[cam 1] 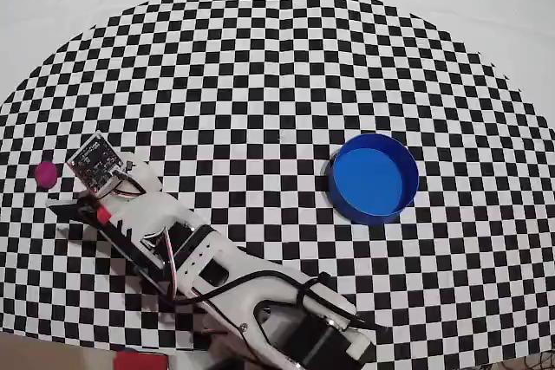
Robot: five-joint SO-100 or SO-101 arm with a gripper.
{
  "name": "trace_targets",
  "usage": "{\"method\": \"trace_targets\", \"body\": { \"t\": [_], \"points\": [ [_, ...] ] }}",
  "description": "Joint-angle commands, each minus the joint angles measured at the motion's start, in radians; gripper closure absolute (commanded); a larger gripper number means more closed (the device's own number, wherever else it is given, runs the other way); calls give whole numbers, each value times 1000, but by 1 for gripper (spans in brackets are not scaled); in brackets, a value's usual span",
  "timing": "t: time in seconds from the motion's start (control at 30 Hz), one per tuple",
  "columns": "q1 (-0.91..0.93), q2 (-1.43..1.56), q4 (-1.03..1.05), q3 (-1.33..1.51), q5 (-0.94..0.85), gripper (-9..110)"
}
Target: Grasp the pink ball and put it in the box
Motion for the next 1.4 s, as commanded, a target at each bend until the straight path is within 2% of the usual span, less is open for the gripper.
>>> {"method": "trace_targets", "body": {
  "t": [0.0,1.37],
  "points": [
    [2,-32,-21,-58,-8,67],
    [-23,-548,-120,-383,-63,67]
  ]
}}
